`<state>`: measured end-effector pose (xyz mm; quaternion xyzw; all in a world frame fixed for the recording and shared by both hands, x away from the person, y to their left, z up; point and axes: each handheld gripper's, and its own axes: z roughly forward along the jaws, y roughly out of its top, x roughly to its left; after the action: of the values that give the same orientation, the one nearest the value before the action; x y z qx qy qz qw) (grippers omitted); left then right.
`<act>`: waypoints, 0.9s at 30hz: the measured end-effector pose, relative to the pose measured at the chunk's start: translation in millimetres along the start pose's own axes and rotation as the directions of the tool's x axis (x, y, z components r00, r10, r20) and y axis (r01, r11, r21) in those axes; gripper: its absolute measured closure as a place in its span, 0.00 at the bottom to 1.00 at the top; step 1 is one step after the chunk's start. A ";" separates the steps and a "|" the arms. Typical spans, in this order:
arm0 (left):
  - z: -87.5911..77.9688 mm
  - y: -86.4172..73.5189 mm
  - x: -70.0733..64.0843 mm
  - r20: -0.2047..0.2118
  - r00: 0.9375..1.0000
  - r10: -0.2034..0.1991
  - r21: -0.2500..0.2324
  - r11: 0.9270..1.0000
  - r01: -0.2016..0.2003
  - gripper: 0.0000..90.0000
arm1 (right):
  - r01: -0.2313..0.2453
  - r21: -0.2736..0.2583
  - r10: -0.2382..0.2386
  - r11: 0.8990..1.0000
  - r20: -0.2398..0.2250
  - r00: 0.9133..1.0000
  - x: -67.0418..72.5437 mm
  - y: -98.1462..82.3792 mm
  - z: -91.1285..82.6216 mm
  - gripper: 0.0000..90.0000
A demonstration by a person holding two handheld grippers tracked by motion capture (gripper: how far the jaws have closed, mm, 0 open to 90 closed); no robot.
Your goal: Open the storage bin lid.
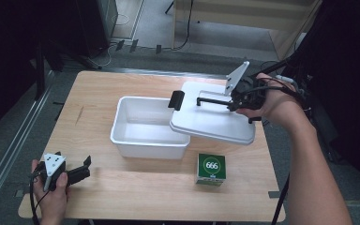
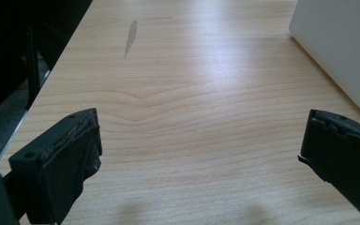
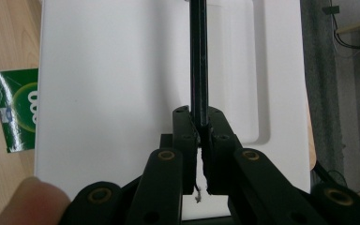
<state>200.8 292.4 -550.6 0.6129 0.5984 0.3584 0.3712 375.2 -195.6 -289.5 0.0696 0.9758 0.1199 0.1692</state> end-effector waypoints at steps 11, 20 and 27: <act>-0.1 -0.3 -0.3 -0.006 1.000 -0.006 -0.007 1.000 0.006 0.00 | -0.070 -0.007 0.070 0.998 0.006 0.998 -2.8 -40.5 -0.5 0.95; -0.8 -0.6 -0.6 -0.008 1.000 -0.008 -0.008 1.000 0.008 0.00 | -0.119 -0.014 0.119 0.993 0.002 0.993 -4.0 -66.9 6.7 0.95; -0.9 -0.7 -0.3 -0.007 1.000 -0.009 -0.011 1.000 0.009 0.00 | -0.154 -0.015 0.154 0.988 0.004 0.988 -5.8 -82.7 15.3 0.95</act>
<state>199.6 292.1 -550.9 0.6069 0.6007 0.3620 0.3740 378.0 -272.9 -323.0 0.1437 0.9662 0.1397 0.1624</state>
